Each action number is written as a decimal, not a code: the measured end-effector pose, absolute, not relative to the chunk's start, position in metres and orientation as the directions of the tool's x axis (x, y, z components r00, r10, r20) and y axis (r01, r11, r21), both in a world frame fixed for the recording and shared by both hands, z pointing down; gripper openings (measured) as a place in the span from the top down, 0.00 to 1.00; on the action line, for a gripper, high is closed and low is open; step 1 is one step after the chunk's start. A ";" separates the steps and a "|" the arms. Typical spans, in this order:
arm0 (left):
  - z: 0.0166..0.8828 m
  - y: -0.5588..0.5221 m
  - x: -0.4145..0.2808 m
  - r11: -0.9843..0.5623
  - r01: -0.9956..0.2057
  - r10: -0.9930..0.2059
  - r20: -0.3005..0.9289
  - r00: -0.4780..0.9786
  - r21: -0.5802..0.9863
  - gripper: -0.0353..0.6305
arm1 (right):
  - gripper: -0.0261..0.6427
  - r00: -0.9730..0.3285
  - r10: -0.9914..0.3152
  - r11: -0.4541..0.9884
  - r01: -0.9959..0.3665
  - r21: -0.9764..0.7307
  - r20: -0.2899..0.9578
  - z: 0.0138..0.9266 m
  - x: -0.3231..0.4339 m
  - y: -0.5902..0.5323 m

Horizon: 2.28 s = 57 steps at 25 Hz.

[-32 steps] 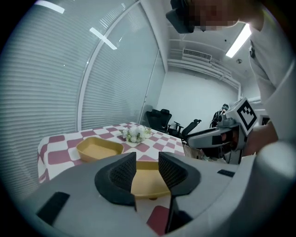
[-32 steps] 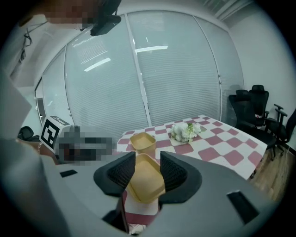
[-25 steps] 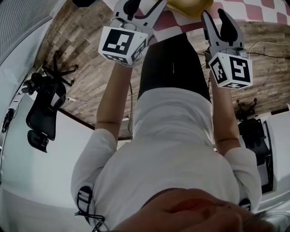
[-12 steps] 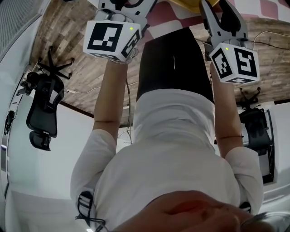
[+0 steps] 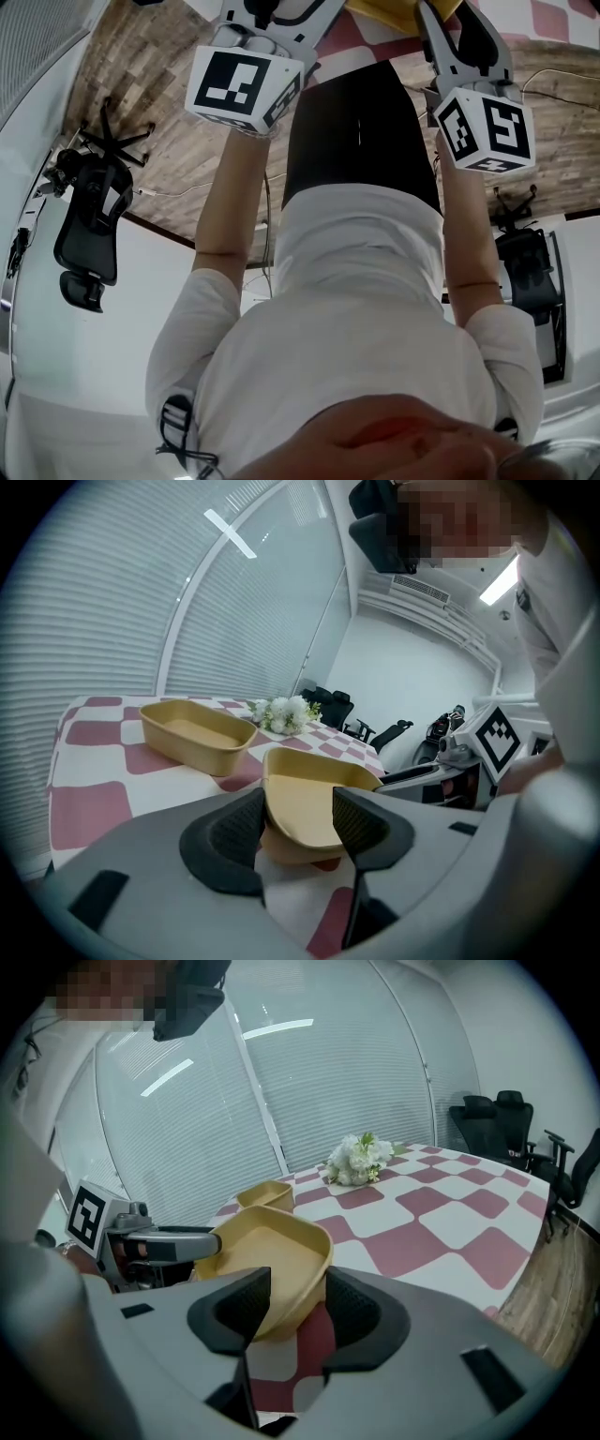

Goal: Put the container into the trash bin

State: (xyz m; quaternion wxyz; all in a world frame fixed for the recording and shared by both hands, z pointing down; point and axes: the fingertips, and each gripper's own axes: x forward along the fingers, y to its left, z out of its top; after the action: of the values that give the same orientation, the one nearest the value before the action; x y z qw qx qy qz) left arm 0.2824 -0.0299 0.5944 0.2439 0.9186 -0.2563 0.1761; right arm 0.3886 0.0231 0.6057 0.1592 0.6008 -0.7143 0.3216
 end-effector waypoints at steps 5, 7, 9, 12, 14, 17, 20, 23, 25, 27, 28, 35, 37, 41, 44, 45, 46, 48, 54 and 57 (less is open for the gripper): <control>0.572 -0.022 0.283 -0.748 -0.559 -0.392 0.442 0.807 0.358 0.62 | 0.68 -0.220 -0.776 0.086 -0.965 -0.247 0.591 0.580 0.394 0.018; 0.561 -0.022 0.281 -0.745 -0.564 -0.402 0.435 0.806 0.356 0.62 | 0.68 -0.222 -0.786 0.100 -0.967 -0.236 0.577 0.567 0.394 0.013; 0.547 -0.023 0.278 -0.746 -0.568 -0.412 0.429 0.804 0.349 0.62 | 0.68 -0.223 -0.797 0.116 -0.969 -0.220 0.561 0.553 0.393 0.006; 0.526 -0.026 0.278 -0.742 -0.579 -0.436 0.413 0.800 0.339 0.62 | 0.68 -0.222 -0.819 0.139 -0.971 -0.193 0.529 0.528 0.395 -0.005; 0.513 -0.026 0.278 -0.737 -0.589 -0.452 0.405 0.795 0.332 0.62 | 0.68 -0.225 -0.832 0.156 -0.972 -0.176 0.507 0.512 0.398 -0.009; 0.492 -0.026 0.277 -0.731 -0.601 -0.475 0.393 0.788 0.322 0.62 | 0.69 -0.234 -0.847 0.179 -0.971 -0.158 0.478 0.488 0.399 -0.015; 0.465 -0.029 0.274 -0.723 -0.618 -0.506 0.374 0.778 0.309 0.62 | 0.70 -0.247 -0.860 0.207 -0.969 -0.137 0.446 0.459 0.396 -0.025; 0.437 -0.034 0.270 -0.710 -0.640 -0.545 0.347 0.763 0.293 0.62 | 0.70 -0.264 -0.872 0.236 -0.965 -0.117 0.413 0.430 0.394 -0.031; 0.418 -0.036 0.269 -0.702 -0.655 -0.571 0.327 0.753 0.279 0.62 | 0.70 -0.274 -0.879 0.253 -0.962 -0.105 0.391 0.412 0.392 -0.034; 0.400 -0.037 0.268 -0.696 -0.666 -0.592 0.311 0.744 0.268 0.62 | 0.71 -0.280 -0.886 0.264 -0.960 -0.094 0.369 0.393 0.392 -0.035; 0.392 -0.037 0.267 -0.693 -0.671 -0.601 0.303 0.740 0.263 0.62 | 0.72 -0.283 -0.890 0.269 -0.959 -0.089 0.358 0.385 0.392 -0.035; 0.349 -0.034 0.262 -0.666 -0.705 -0.654 0.266 0.709 0.243 0.62 | 0.75 -0.306 -0.903 0.306 -0.951 -0.050 0.301 0.337 0.390 -0.037; 0.336 -0.035 0.263 -0.664 -0.710 -0.665 0.248 0.704 0.233 0.62 | 0.76 -0.308 -0.910 0.310 -0.950 -0.036 0.277 0.322 0.391 -0.039; 0.309 -0.029 0.264 -0.659 -0.721 -0.689 0.211 0.693 0.215 0.62 | 0.77 -0.309 -0.922 0.314 -0.949 -0.015 0.232 0.294 0.393 -0.036; 0.289 -0.024 0.262 -0.652 -0.731 -0.706 0.189 0.683 0.203 0.62 | 0.79 -0.309 -0.929 0.316 -0.949 0.004 0.203 0.275 0.393 -0.032; 0.283 -0.022 0.261 -0.649 -0.734 -0.711 0.183 0.679 0.200 0.62 | 0.80 -0.311 -0.930 0.319 -0.948 0.009 0.194 0.269 0.392 -0.030; 0.277 -0.019 0.260 -0.647 -0.737 -0.716 0.178 0.675 0.196 0.62 | 0.81 -0.313 -0.932 0.321 -0.947 0.014 0.185 0.263 0.392 -0.028; 0.267 -0.014 0.258 -0.644 -0.742 -0.723 0.169 0.670 0.188 0.62 | 0.83 -0.313 -0.935 0.321 -0.947 0.026 0.166 0.251 0.392 -0.023; 0.253 -0.005 0.256 -0.641 -0.745 -0.731 0.153 0.666 0.184 0.62 | 0.86 -0.310 -0.941 0.320 -0.946 0.057 0.136 0.231 0.390 -0.019; 0.252 0.001 0.255 -0.633 -0.751 -0.737 0.151 0.659 0.188 0.62 | 0.87 -0.317 -0.940 0.327 -0.943 0.065 0.127 0.227 0.388 -0.018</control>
State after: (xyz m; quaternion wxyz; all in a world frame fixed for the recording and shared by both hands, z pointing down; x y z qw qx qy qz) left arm 0.2546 0.0009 0.2523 0.1179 0.9031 -0.4118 0.0300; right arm 0.3885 -0.0176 0.2267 0.0706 0.5801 -0.8114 0.0106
